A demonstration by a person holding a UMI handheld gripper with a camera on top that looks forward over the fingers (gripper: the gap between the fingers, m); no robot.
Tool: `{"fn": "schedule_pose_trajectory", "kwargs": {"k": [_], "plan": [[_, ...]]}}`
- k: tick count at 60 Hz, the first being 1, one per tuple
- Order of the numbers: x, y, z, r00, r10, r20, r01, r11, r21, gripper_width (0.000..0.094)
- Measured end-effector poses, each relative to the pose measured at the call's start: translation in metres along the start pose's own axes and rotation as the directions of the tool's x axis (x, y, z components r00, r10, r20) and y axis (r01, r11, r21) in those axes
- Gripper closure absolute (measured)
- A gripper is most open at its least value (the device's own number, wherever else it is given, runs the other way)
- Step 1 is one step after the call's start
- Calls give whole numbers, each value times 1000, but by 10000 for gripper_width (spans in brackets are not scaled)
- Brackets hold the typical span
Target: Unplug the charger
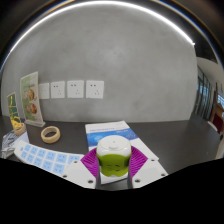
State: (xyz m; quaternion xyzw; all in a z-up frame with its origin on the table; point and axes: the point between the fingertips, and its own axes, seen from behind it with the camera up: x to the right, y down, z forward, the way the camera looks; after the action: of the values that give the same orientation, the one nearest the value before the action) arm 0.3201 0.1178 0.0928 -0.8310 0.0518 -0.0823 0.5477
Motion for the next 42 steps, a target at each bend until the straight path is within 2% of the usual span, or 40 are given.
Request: {"fn": "schedule_pose_trajectory", "kwargs": {"k": [7, 13, 16, 22, 29, 37, 40, 42], "plan": [[30, 26, 30, 998, 24, 56, -17, 992, -122, 584], [36, 39, 51, 995, 33, 94, -14, 981, -192, 539], [35, 29, 62, 992, 37, 119, -17, 987, -160, 509], [31, 25, 80, 985, 85, 151, -62, 986, -152, 454], [34, 26, 95, 980, 127, 151, -104, 983, -150, 440], [35, 19, 98, 973, 158, 168, -142, 985, -101, 424], [36, 20, 97, 974, 157, 162, -143, 985, -100, 359], [37, 20, 95, 975, 153, 158, -138, 985, -102, 283]]}}
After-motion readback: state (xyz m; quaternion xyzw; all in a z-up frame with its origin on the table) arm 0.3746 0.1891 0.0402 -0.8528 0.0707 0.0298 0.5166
